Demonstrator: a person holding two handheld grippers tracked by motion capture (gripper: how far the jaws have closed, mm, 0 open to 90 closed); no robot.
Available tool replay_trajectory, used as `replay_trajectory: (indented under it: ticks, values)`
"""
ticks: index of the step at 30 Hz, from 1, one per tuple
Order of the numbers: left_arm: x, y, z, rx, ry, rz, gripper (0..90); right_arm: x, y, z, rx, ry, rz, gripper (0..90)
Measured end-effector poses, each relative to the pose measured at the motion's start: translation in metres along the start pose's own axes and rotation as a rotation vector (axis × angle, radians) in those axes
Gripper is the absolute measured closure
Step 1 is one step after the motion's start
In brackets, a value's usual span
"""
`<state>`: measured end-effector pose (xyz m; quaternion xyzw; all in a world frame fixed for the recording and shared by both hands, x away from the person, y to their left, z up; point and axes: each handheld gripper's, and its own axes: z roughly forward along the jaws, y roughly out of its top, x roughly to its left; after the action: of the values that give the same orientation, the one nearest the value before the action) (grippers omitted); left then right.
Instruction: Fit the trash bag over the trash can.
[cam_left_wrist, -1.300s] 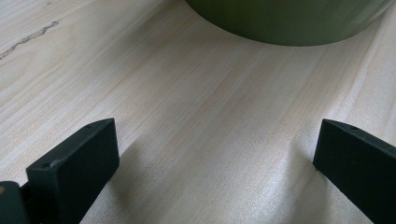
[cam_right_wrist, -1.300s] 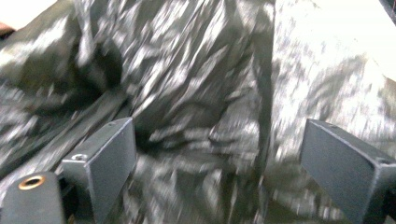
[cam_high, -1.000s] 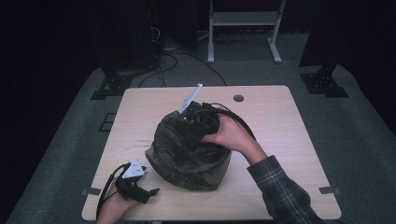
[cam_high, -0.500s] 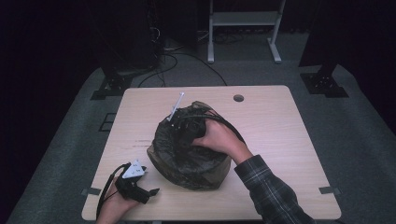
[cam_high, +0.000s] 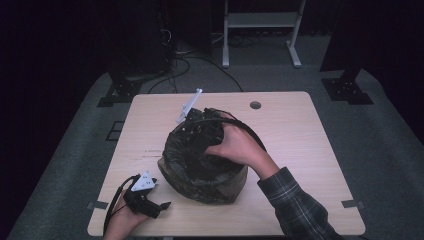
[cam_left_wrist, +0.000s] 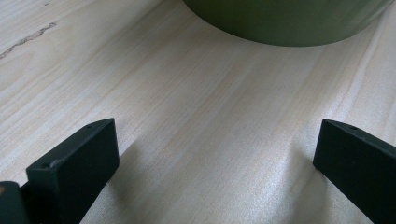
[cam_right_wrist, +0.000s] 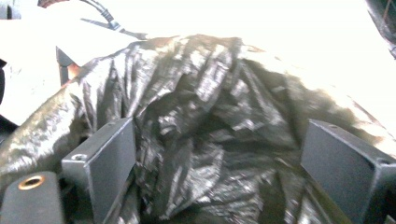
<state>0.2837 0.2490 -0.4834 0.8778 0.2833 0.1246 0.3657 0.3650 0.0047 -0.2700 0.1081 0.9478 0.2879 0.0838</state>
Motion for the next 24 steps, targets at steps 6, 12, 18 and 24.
replay_trajectory:
  ticks: [6,12,18,24]
  values:
    - [0.000,0.000,0.000,0.001,-0.001,0.002,0.0,0.003,0.002,0.033,0.069,0.017,0.006,9.3]
    - [-0.001,0.000,0.000,0.000,-0.003,0.002,0.0,0.003,-0.002,0.060,0.129,0.046,0.007,9.3]
    - [-0.001,0.000,0.000,0.001,-0.002,0.003,0.0,0.005,-0.002,0.066,0.152,0.058,0.010,9.3]
    - [-0.001,0.000,0.000,0.001,-0.003,0.003,0.0,0.002,-0.002,0.056,0.107,0.053,0.010,9.3]
